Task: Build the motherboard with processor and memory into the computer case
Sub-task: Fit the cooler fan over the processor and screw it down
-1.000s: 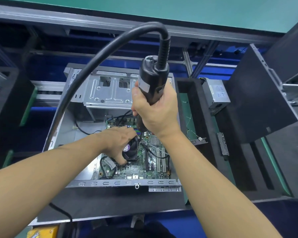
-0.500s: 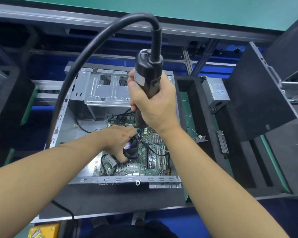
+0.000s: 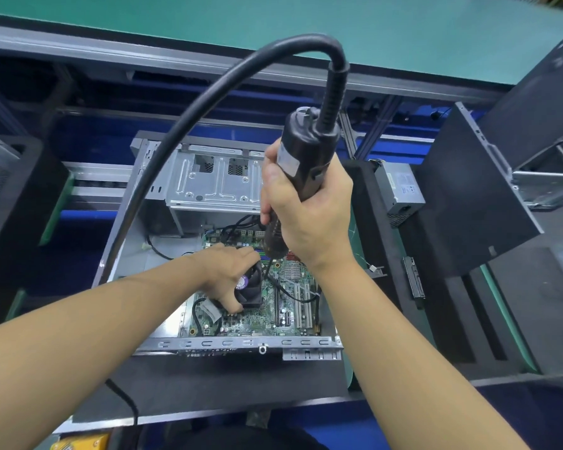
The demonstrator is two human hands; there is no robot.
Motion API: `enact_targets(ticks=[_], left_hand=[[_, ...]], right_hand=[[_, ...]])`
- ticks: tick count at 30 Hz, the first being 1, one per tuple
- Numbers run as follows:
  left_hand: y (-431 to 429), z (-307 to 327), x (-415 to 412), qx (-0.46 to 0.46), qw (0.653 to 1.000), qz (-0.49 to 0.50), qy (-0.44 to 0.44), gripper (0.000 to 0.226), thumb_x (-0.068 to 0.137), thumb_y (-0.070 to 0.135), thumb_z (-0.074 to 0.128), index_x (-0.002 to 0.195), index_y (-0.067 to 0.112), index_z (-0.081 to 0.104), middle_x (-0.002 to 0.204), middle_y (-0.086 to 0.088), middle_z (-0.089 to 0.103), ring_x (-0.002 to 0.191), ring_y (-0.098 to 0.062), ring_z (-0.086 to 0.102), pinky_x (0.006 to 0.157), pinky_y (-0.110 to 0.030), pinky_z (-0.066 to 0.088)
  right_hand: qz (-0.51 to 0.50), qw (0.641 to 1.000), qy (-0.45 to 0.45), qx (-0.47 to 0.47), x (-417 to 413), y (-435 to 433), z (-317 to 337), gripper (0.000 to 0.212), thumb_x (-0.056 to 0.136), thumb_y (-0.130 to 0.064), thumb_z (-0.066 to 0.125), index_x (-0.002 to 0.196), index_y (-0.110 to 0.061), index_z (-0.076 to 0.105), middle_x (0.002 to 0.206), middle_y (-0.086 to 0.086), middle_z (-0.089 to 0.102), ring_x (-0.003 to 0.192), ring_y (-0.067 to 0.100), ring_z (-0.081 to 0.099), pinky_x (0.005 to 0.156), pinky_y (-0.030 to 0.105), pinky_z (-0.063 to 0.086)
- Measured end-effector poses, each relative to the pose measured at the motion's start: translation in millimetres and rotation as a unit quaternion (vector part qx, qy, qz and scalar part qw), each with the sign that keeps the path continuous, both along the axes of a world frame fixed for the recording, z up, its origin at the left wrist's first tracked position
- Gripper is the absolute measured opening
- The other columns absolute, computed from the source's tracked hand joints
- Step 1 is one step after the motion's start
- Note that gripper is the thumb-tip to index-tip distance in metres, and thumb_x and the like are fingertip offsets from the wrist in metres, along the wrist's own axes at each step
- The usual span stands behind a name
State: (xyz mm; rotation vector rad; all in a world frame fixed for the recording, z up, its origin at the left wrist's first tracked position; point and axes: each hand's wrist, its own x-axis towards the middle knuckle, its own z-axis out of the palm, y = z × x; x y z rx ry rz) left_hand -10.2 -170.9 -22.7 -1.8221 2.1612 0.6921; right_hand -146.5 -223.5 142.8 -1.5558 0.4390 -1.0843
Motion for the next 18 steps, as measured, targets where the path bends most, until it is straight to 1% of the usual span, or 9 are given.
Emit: enact_targets(ticks=[3,6,10,12,15,18], left_hand=[[0,-1,1,-0.006,1.0,-0.007,-0.009,0.084,0.059,0.064,0.071,0.119,0.017,0.036,0.1,0.004,0.038,0.089,-0.02,0.048,0.078,-0.032,0.035],[0,-3,2,0.0,1.0,-0.007,-0.009,0.086,0.059,0.065,0.072,0.12,0.017,0.036,0.099,0.005,0.036,0.086,-0.018,0.044,0.078,-0.033,0.035],[-2,-5,2,0.009,1.0,-0.011,-0.017,0.089,0.058,0.067,0.07,0.122,0.017,0.034,0.098,0.005,0.034,0.085,-0.019,0.044,0.078,-0.034,0.036],[-3,-6,1,0.006,1.0,-0.013,-0.025,0.087,0.058,0.068,0.07,0.12,0.018,0.034,0.096,0.005,0.032,0.083,-0.019,0.044,0.077,-0.034,0.037],[-3,-7,1,-0.004,0.999,-0.019,-0.039,0.087,0.057,0.069,0.068,0.118,0.018,0.034,0.096,0.005,0.032,0.083,-0.019,0.046,0.072,-0.034,0.035],[-2,-9,3,-0.007,0.999,-0.021,-0.041,0.085,0.056,0.07,0.067,0.115,0.02,0.032,0.094,0.006,0.032,0.082,-0.019,0.047,0.071,-0.034,0.034]], right_hand=[[-0.022,1.0,0.003,0.008,0,-11,-2,0.032,0.082,-0.027,0.064,0.086,0.002,0.051,0.066,0.03,0.049,0.052,0.04,0.05,0.048,0.054,0.043],[-0.042,0.999,0.006,0.031,-2,-16,-10,0.035,0.081,-0.028,0.062,0.085,0.003,0.048,0.061,0.029,0.049,0.048,0.039,0.05,0.047,0.053,0.045],[-0.056,0.997,0.0,0.047,1,-17,-16,0.04,0.08,-0.03,0.062,0.088,0.007,0.049,0.058,0.026,0.051,0.044,0.028,0.051,0.046,0.046,0.046],[-0.054,0.997,-0.002,0.048,2,-17,-16,0.039,0.079,-0.029,0.061,0.088,0.007,0.05,0.057,0.025,0.051,0.043,0.028,0.051,0.045,0.041,0.046],[-0.046,0.998,-0.004,0.046,2,-15,-16,0.041,0.08,-0.029,0.061,0.089,0.009,0.049,0.059,0.026,0.05,0.045,0.03,0.051,0.047,0.039,0.046],[-0.047,0.998,-0.004,0.047,1,-16,-17,0.043,0.08,-0.03,0.061,0.09,0.011,0.049,0.06,0.029,0.05,0.047,0.038,0.051,0.047,0.041,0.047]])
